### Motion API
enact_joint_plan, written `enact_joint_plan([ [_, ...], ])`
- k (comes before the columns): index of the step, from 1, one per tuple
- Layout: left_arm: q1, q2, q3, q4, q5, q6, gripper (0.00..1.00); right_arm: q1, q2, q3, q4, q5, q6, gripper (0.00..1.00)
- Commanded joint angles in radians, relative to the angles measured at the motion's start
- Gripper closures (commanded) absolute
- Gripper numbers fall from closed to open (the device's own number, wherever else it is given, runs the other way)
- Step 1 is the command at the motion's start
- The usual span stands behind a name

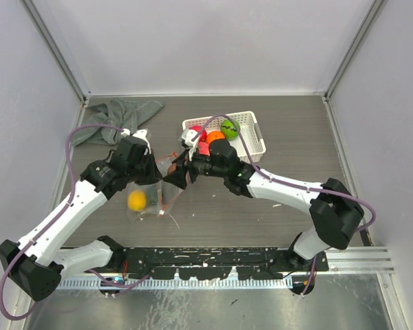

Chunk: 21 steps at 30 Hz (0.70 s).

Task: Place the food in the zip-top bag and seal the zipper
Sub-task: Place the fake fruit in the zipper food storage bag.

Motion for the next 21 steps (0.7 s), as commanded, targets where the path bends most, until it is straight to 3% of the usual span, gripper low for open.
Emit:
enact_joint_plan([
  [1, 0.005, -0.030, 0.036, 0.051, 0.022, 0.009, 1.00, 0.006, 0.025, -0.005, 0.106, -0.013, 0.007, 0.53],
  [21, 0.005, -0.038, 0.020, 0.065, 0.020, 0.008, 1.00, 0.006, 0.045, -0.016, 0.119, 0.002, 0.027, 0.21],
])
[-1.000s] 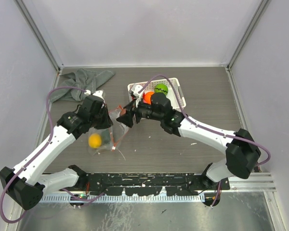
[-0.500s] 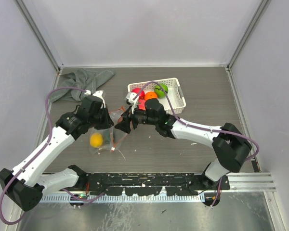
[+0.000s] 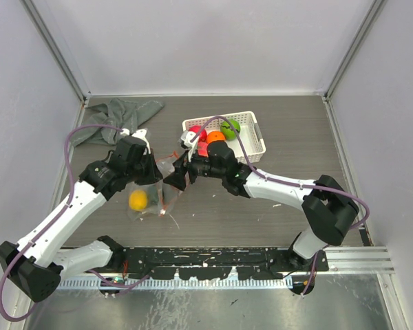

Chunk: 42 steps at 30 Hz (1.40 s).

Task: Place the food in the zip-top bag and seal the zipper
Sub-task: Place the fake fruit in the zipper food storage bag.

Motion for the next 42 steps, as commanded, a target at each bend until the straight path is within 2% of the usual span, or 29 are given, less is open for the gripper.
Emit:
enact_joint_plan([
  [1, 0.005, -0.027, 0.019, 0.058, 0.013, 0.007, 1.00, 0.004, -0.017, 0.007, 0.071, -0.001, 0.007, 0.20],
  [9, 0.005, -0.033, 0.017, 0.058, 0.004, 0.005, 1.00, 0.004, -0.062, 0.009, 0.051, 0.008, 0.006, 0.17],
  [13, 0.005, -0.035, 0.015, 0.056, -0.001, 0.008, 1.00, 0.004, -0.099, 0.028, -0.016, 0.049, -0.013, 0.17],
  [21, 0.005, -0.047, 0.011, 0.052, -0.008, 0.016, 1.00, 0.004, -0.139, 0.102, -0.251, 0.264, -0.093, 0.22],
  [27, 0.005, -0.057, 0.012, 0.050, -0.007, 0.027, 1.00, 0.004, -0.090, 0.175, -0.363, 0.412, -0.110, 0.25],
  [38, 0.005, -0.066, 0.012, 0.049, 0.005, 0.040, 1.00, 0.004, 0.072, 0.285, -0.406, 0.334, -0.078, 0.32],
  [42, 0.005, -0.075, 0.009, 0.047, 0.001, 0.041, 1.00, 0.004, 0.108, 0.314, -0.418, 0.335, -0.064, 0.40],
])
